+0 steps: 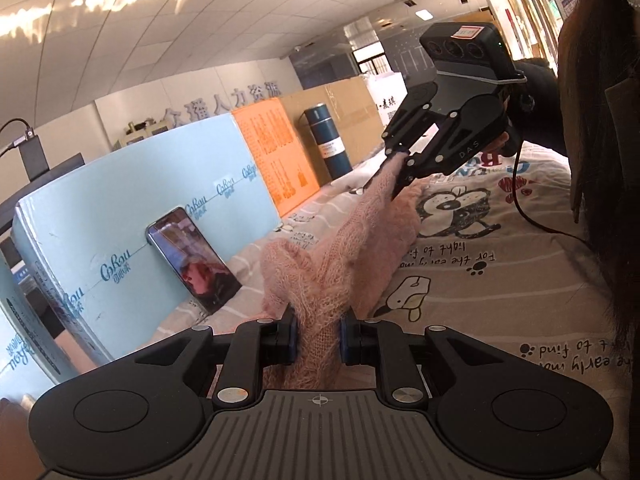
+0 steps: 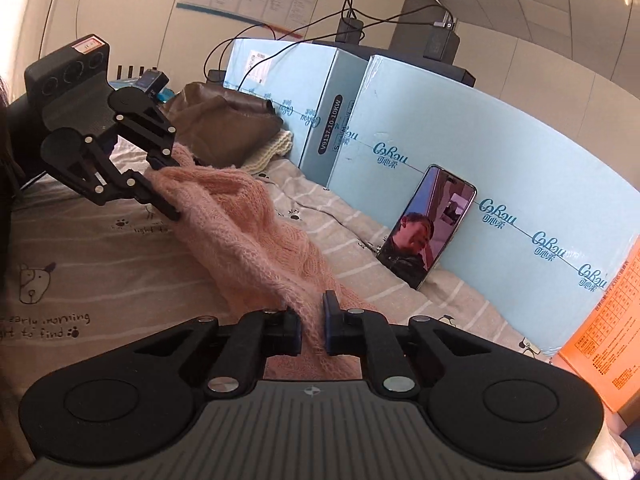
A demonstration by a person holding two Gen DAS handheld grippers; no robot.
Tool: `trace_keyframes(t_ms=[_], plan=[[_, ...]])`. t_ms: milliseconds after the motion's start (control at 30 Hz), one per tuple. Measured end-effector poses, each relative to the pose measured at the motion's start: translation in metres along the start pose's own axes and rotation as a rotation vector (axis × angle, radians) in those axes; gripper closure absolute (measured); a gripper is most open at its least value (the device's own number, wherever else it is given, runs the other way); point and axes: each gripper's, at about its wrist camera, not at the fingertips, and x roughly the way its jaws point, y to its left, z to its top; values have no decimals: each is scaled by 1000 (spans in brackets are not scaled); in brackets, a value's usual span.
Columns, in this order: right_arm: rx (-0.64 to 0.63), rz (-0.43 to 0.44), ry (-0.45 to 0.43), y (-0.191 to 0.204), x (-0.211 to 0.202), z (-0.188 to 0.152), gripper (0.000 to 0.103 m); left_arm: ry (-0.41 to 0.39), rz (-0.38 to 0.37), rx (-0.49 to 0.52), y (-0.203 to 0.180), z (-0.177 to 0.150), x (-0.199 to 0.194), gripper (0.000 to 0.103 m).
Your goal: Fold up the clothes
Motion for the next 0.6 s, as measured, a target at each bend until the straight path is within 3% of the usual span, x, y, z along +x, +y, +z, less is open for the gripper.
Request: trace_keyframes(t_ms=[333,433,500,567,600], plan=[[206,51,98,57,-27,-25,94,164,-76,-45,-26,-24,-17,85],[269,43,113,60,-31,-32,91,215,-84,-87,-31,-35,-17,80],[294,30,105,63,-35,-35,83,224,-76,-105,-34,-38,-19,67],[324,-3,80,62,-43,-37,63,209,-62,-119,-35,-38,-24,54],[342,-25,64,60,-48,-38,63,200,-54,-126,-35,-38,-27,44]])
